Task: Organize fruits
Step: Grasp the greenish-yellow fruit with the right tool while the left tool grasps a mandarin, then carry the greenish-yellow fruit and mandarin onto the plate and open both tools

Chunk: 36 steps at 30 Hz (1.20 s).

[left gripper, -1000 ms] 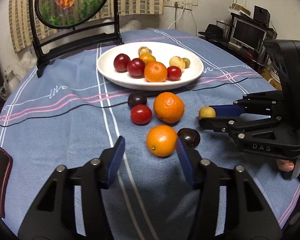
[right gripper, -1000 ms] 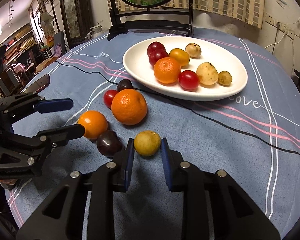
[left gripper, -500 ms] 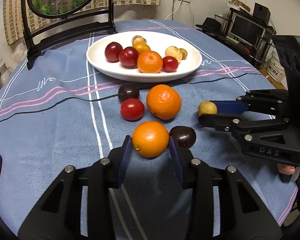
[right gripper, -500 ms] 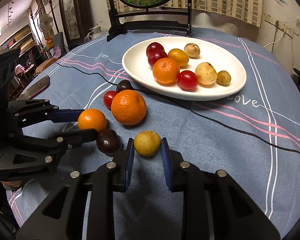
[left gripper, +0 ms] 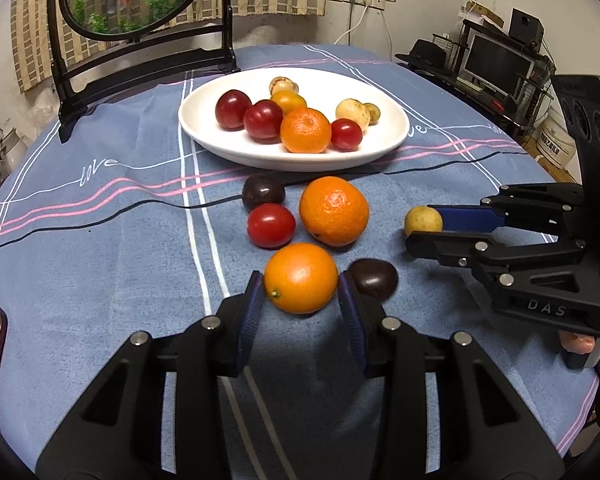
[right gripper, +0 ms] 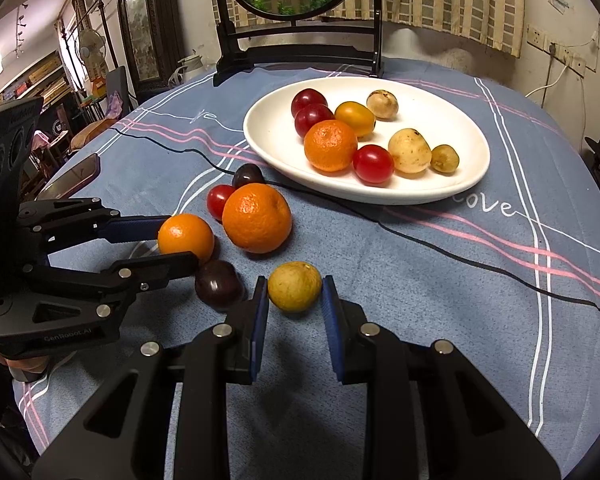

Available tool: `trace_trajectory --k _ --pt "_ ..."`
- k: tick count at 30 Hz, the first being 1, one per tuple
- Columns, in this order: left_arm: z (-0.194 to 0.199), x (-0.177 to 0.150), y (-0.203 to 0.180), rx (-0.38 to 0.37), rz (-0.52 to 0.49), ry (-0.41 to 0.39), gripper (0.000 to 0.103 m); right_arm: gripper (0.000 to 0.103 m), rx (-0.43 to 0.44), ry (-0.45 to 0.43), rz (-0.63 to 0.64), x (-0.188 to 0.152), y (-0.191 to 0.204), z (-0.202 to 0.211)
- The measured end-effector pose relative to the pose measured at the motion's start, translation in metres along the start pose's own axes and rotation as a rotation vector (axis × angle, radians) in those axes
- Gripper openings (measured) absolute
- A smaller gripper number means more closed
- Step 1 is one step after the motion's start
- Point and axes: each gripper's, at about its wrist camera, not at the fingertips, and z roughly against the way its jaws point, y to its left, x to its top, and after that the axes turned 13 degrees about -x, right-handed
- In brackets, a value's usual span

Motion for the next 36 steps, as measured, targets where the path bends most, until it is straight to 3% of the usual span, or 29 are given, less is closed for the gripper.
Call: trace_trajectory --k 9,14,16,19,22,25,27,29,31,33,36 --pt "0.013 -0.001 -0.003 -0.009 -0.007 -0.044 0.039 0.027 0.008 -0.005 -0.006 0.001 -0.001 0.0" --pt "0.026 0.008 0.005 -0.077 0.042 -0.088 0.039 0.027 0.031 -0.054 -0.053 0.006 -0.012 0.009" --pt "0.028 0.022 0.008 -0.083 0.044 -0.095 0.038 0.027 0.022 -0.089 -0.091 0.014 -0.02 0.012" --pt "0.027 0.054 0.011 -0.053 0.002 -0.122 0.028 0.027 0.008 -0.144 -0.174 0.035 -0.038 0.014" --pt "0.018 0.093 0.024 -0.077 0.011 -0.144 0.028 0.027 -0.011 -0.19 -0.228 0.065 -0.052 0.002" --pt "-0.002 0.125 0.035 -0.067 0.006 -0.161 0.028 0.027 -0.029 -0.19 -0.272 0.087 -0.063 -0.023" --pt "-0.014 0.133 0.048 -0.017 0.048 -0.135 0.027 0.027 -0.022 -0.174 -0.305 0.092 -0.069 -0.037" --pt "-0.011 0.123 0.059 -0.07 0.086 -0.122 0.028 0.027 -0.008 -0.151 -0.317 0.089 -0.074 -0.04" --pt "-0.006 0.105 0.06 -0.021 0.06 -0.095 0.028 0.027 -0.001 -0.157 -0.326 0.087 -0.078 -0.032" --pt "0.001 0.087 0.061 -0.043 0.071 -0.076 0.032 0.027 0.014 -0.186 -0.332 0.087 -0.078 -0.019" --pt "0.006 0.07 0.053 -0.063 0.041 -0.065 0.053 0.027 0.015 -0.252 -0.319 0.087 -0.072 0.008"
